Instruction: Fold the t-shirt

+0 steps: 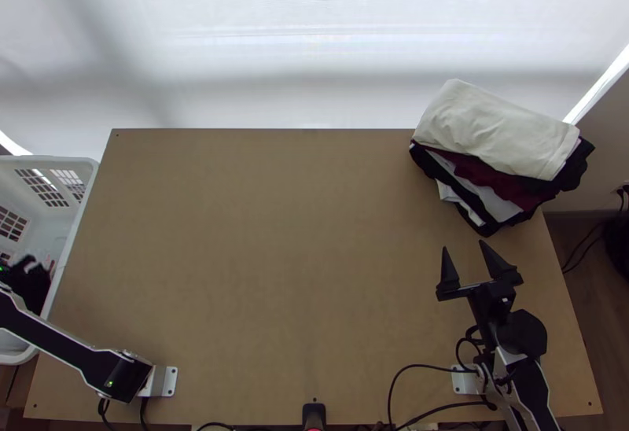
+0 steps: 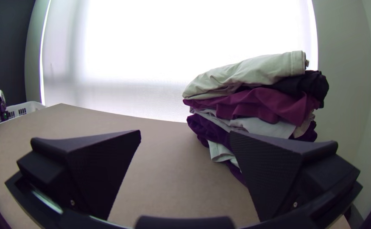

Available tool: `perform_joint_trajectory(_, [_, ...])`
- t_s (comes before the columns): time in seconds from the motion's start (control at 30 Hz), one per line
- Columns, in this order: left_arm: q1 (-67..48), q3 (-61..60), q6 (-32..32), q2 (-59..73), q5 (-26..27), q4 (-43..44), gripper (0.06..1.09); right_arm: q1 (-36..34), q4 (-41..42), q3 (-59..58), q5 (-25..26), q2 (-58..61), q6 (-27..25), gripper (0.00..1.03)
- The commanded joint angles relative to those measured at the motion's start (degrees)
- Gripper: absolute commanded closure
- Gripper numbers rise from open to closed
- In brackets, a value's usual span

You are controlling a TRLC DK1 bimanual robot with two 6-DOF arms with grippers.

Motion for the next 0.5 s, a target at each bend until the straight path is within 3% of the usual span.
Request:
perform_joint_trajectory(0.0, [-2.7,2.5,-3.5,-10.5,5.0,0.9,1.05,0.4,-0.9,-0.4,0.7,0.3,0.9,0.05])
perform_joint_trajectory(0.47, [-10.4,2.0,-13.5,-32.5,14.1,-1.3,1.05,0.4,-0.9,-0.4,0.7,0.3,0.9,0.05])
